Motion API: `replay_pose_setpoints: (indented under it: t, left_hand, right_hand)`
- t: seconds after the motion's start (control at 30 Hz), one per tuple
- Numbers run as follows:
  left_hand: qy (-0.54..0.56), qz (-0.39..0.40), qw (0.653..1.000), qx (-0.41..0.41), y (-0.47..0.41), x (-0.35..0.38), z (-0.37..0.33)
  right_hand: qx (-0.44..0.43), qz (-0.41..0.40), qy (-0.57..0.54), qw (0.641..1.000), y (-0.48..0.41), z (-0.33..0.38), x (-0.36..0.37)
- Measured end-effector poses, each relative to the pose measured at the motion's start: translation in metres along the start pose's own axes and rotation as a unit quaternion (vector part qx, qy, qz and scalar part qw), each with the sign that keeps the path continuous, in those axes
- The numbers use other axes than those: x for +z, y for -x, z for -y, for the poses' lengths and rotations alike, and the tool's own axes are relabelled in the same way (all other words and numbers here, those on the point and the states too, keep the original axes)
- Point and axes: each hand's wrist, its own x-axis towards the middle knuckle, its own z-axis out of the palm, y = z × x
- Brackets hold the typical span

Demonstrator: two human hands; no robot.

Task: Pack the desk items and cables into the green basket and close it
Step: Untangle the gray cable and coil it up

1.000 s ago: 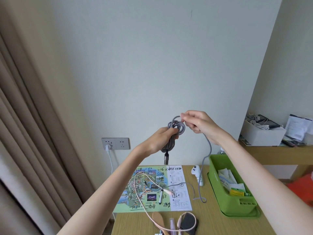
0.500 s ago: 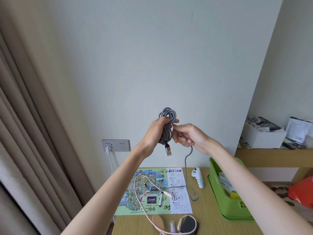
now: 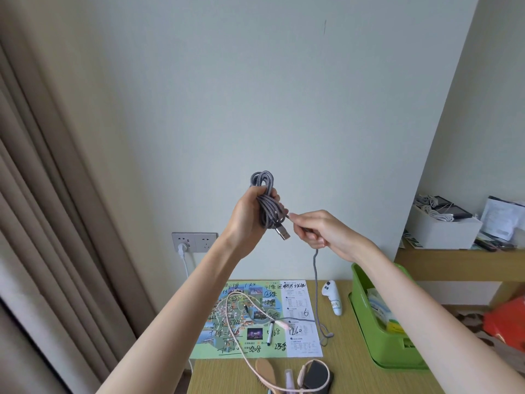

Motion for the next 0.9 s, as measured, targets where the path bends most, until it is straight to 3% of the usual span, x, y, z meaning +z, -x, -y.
replay_pose_setpoints:
  t: [0.2, 0.33, 0.43, 0.63, 0.9]
  left_hand:
    - [0.070, -0.059, 0.996, -0.003, -0.004, -0.010, -0.003]
    - [-0.099, -0.091, 0.991, -0.006, -0.004, -0.017, -0.001]
    - [-0.295, -0.096, 0.951, 0.008, -0.002, -0.023, 0.002]
    - [-0.470, -0.022, 0.882, 0.010, -0.002, -0.027, 0.023]
    - [-0.446, 0.114, 0.887, 0.014, 0.011, -0.005, 0.041]
  right_hand:
    - [-0.001, -0.009, 0.040, 0.999, 0.003, 0.000, -0.004]
    - [0.008, -0.040, 0.064, 0.997, 0.004, 0.006, -0.014]
    - [0.003, -0.065, 0.052, 0.997, 0.005, 0.013, -0.026]
    - [-0.029, -0.090, -0.009, 0.995, 0.003, 0.019, -0.034]
    - [-0.064, -0.066, 0.020, 0.996, 0.000, 0.029, -0.016]
